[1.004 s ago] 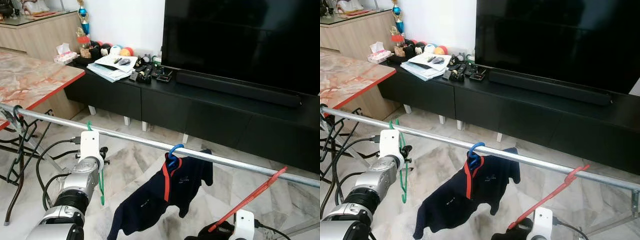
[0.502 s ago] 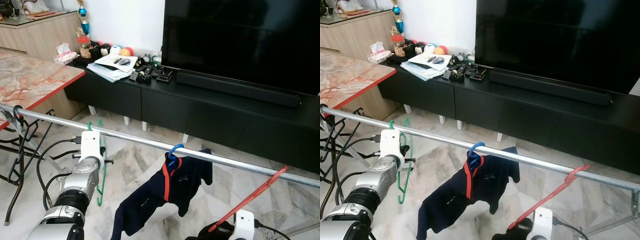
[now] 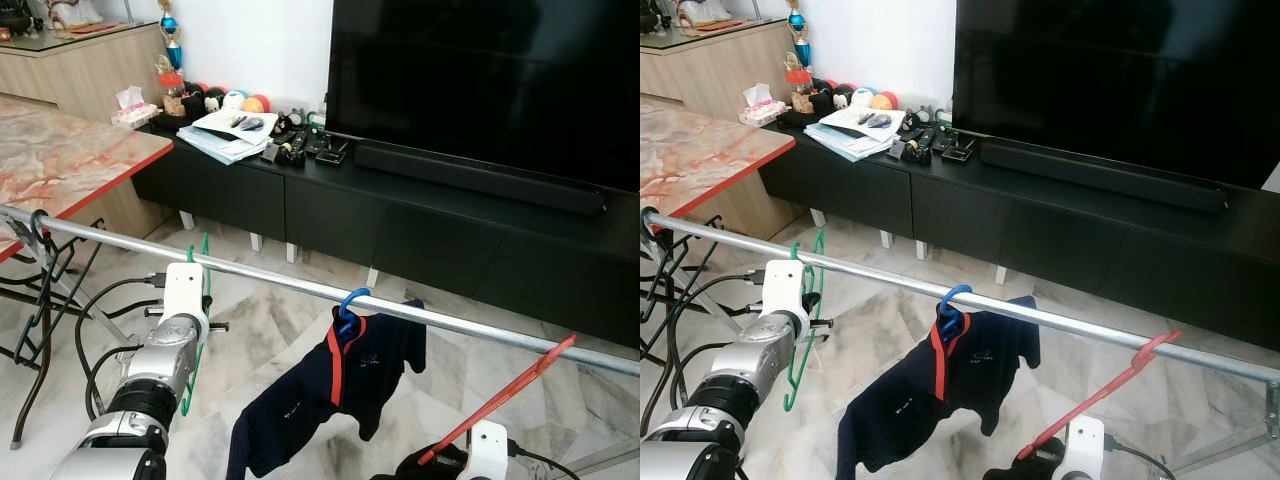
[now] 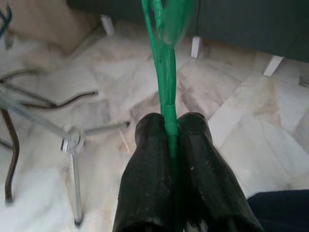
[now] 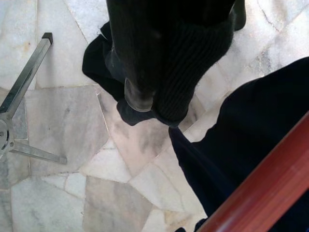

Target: Hang hanger

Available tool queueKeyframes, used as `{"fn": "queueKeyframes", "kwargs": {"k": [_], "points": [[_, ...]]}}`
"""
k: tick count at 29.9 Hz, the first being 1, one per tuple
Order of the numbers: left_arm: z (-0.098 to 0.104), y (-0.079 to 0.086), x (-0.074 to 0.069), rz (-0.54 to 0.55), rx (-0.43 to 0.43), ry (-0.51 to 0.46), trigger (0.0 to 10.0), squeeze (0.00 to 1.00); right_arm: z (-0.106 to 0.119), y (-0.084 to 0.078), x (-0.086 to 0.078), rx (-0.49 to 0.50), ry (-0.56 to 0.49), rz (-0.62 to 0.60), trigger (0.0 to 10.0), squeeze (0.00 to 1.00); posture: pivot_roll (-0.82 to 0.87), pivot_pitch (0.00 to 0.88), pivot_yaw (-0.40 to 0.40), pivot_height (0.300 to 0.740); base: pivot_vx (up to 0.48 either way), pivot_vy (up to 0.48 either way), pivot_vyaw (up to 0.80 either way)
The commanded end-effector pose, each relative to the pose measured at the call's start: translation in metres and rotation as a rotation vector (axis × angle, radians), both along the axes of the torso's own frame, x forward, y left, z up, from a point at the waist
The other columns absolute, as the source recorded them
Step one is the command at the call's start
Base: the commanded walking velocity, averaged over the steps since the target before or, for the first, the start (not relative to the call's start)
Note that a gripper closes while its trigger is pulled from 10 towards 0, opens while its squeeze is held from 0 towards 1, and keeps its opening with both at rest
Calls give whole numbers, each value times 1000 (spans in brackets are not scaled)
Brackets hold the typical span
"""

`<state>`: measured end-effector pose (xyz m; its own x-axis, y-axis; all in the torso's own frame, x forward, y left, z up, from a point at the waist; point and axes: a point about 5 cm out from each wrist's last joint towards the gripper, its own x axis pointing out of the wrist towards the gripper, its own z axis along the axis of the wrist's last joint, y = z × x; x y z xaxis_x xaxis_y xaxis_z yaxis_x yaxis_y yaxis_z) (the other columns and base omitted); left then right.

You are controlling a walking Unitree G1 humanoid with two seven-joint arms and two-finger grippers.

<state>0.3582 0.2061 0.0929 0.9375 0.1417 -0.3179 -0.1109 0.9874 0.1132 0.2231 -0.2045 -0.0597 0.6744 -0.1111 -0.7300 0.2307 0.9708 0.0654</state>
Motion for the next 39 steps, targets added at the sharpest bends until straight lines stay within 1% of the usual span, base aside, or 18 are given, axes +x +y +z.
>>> {"fn": "queueKeyframes", "kwargs": {"k": [1,4,11,15,16,17,18,19,20,23,24,25,28,32,33,36,37,39], "points": [[12,-2,0,-74,67,-98,0,0,2,-1,3,0,-14,-6,10000,0,163,0,-29,740,0,0,0],[11,0,-4,-91,80,-114,0,0,2,-1,3,-2,-13,-6,10000,0,172,0,-31,740,0,0,0],[0,4,-33,-187,125,-185,0,0,1,-3,1,-7,-7,-5,10000,0,170,0,-34,740,0,0,0],[-9,8,-51,-196,129,-198,0,0,1,-4,0,-10,-8,-6,10000,0,166,0,-37,740,0,0,0],[-9,8,-51,-196,129,-198,0,0,1,-4,0,-10,-8,-6,10000,0,166,0,-37,740,0,0,0],[-14,11,-60,-195,129,-190,1176,0,1,-5,0,-12,-7,-6,10000,0,172,0,-40,740,0,0,0],[-17,12,-64,-190,121,-184,1176,0,1,-5,0,-13,-7,-5,10000,0,172,0,-40,740,0,0,0],[-22,15,-71,-185,123,-171,6196,0,1,-5,0,-15,-6,-5,10000,0,177,0,-44,740,0,0,0],[-28,19,-80,-173,120,-152,10000,0,1,-6,0,-18,-5,-5,10000,0,179,0,-46,740,0,0,0],[-43,28,-93,-136,134,-92,10000,0,1,-7,0,-21,-2,0,10000,0,183,0,-48,740,0,0,0],[-58,34,-103,-97,125,-38,10000,0,1,-8,0,-22,0,-2,10000,0,187,0,-51,740,0,0,0],[-58,34,-103,-97,125,-38,10000,0,1,-8,0,-22,0,-2,10000,0,187,0,-51,740,0,0,0],[-93,45,-123,-16,106,119,10000,0,1,-9,-1,-28,11,-1,10000,0,186,0,-54,740,0,0,0],[-128,45,-150,10,85,298,10000,0,1,-9,-1,-27,14,-5,10000,0,173,0,-47,740,0,0,0],[-145,43,-167,8,93,408,10000,0,0,-9,-2,-26,18,-11,10000,0,162,0,-39,740,0,0,0],[-157,42,-183,20,86,485,10000,0,0,-9,-3,-26,22,-16,10000,0,155,0,-34,740,0,0,0],[-157,42,-183,20,86,485,10000,0,0,-9,-3,-26,22,-16,10000,0,155,0,-34,740,0,0,0],[-168,42,-201,52,72,554,10000,0,-1,-8,-4,-17,18,-25,10000,0,157,0,-33,740,0,375,0]]}}
